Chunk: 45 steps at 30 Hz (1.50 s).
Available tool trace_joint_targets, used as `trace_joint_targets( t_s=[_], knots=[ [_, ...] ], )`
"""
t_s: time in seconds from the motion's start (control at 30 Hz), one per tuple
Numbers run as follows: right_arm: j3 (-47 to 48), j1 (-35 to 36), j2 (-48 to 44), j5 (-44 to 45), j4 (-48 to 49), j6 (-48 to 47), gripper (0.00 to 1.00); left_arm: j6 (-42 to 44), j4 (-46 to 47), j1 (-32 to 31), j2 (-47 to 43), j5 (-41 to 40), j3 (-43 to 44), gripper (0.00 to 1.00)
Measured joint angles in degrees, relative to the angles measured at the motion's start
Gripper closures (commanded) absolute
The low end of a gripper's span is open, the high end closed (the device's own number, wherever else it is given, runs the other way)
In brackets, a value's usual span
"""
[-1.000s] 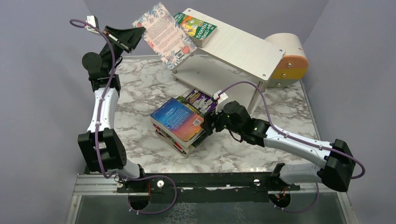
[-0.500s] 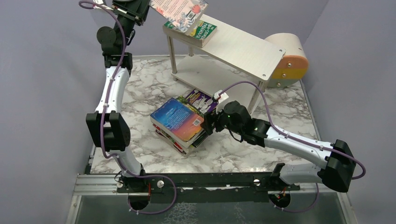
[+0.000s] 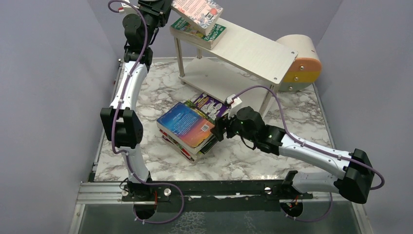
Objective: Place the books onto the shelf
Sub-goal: Place the book on the shelf.
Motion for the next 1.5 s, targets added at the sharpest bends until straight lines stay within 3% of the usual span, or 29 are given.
trace_joint_targets(
  t_s=[0.37,1.1,1.33,1.5],
  knots=[
    [-1.8,0.0,-1.2,0.3,0.0,0.8,0.24,0.7,-11.8,-0.8,2.0,-0.5,4.9,1.00],
    [-4.1,0.0,-2.3,0.3,1.5,1.1,0.24,3.0,-20.8,-1.1,1.7,1.1,2.7,1.00],
    [-4.3,0.0,-2.6,0.3,1.8,1.5,0.24,4.0,-21.9,-1.1,1.5,1.5,2.7,0.91],
    [-4.3,0.0,-2.6,0.3,1.8,1.5,0.24,4.6,-22.4,-1.1,0.5,1.9,2.6,0.78]
  ],
)
